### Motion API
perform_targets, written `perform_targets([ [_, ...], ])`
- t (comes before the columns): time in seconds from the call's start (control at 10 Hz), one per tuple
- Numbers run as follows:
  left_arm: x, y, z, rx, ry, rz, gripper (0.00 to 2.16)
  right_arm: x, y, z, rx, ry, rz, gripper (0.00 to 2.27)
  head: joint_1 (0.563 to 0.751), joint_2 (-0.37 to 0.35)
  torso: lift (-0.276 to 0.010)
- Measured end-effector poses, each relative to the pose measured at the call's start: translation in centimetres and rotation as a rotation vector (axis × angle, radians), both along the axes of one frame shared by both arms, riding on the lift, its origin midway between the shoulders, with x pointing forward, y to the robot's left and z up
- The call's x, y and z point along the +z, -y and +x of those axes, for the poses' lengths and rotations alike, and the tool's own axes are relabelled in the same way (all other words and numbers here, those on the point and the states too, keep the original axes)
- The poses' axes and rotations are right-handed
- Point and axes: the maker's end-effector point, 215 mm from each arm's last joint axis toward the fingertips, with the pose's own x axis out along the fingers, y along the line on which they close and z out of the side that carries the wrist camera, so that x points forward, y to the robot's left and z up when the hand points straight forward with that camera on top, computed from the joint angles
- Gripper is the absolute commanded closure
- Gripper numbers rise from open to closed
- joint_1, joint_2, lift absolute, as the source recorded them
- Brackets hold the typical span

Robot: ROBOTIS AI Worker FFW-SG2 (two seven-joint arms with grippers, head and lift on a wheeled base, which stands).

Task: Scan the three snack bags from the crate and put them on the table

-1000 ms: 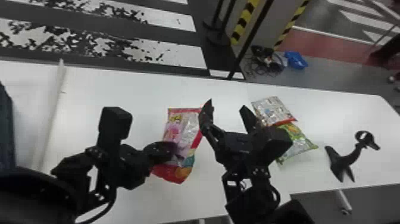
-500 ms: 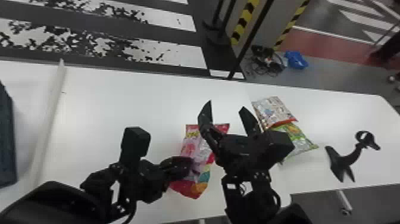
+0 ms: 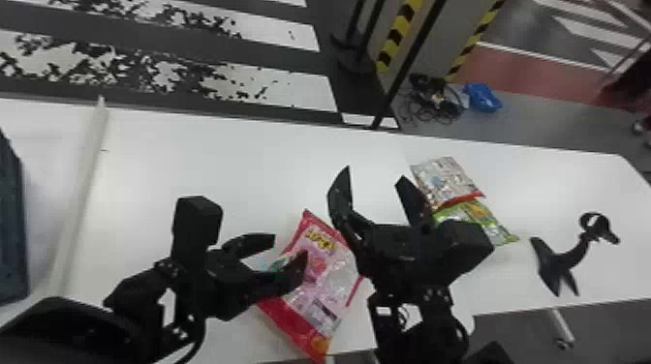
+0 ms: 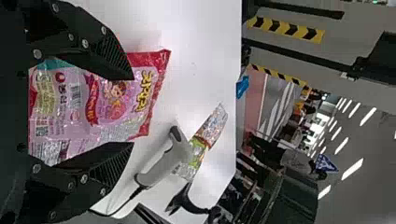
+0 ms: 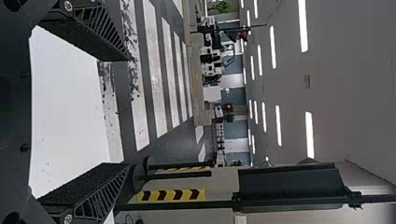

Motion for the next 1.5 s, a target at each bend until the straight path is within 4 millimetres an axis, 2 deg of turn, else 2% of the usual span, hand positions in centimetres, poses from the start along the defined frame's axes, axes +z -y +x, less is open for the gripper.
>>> perform_targets([
  [0.2,2.4,-4.8,2.8,0.116,0.063,0.019,0.06,0.2,0.3,-0.6,0.001,0.0,-0.006,0.08,0.695,-0.35,-0.094],
  [0.3,3.6,-8.2,4.3,0.192,0.093,0.031,0.09,0.2,0.3,-0.9,0.002,0.0,-0.007,0.08,0.695,-0.349,-0.094],
  [0.6,7.9,-20.2,7.4,0.453,0.225,0.09,0.06,-0.4,0.0,-1.2,0.01,-0.013,-0.012,0.08,0.695,-0.173,-0.094],
  [0.8,11.9,-25.5,7.1,0.552,0.347,0.095,0.06,-2.0,-0.8,-1.4,0.024,-0.04,-0.013,0.08,0.695,-0.076,-0.094],
  [0.9,13.6,-28.1,6.5,0.592,0.395,0.088,0.06,-3.2,-1.4,-1.6,0.035,-0.062,-0.009,0.08,0.695,-0.056,-0.094],
  [1.0,14.1,-30.1,6.0,0.619,0.409,0.085,0.06,-4.1,-1.9,-1.8,0.043,-0.079,-0.005,0.08,0.695,-0.012,-0.094],
  [1.2,14.1,-32.7,5.4,0.65,0.415,0.104,0.06,-5.6,-3.2,-2.4,0.063,-0.111,0.008,0.08,0.695,0.055,-0.094],
  [1.5,13.7,-34.3,4.9,0.67,0.41,0.129,0.06,-8.6,-6.5,-4.6,0.126,-0.183,0.036,0.08,0.695,0.124,-0.094],
])
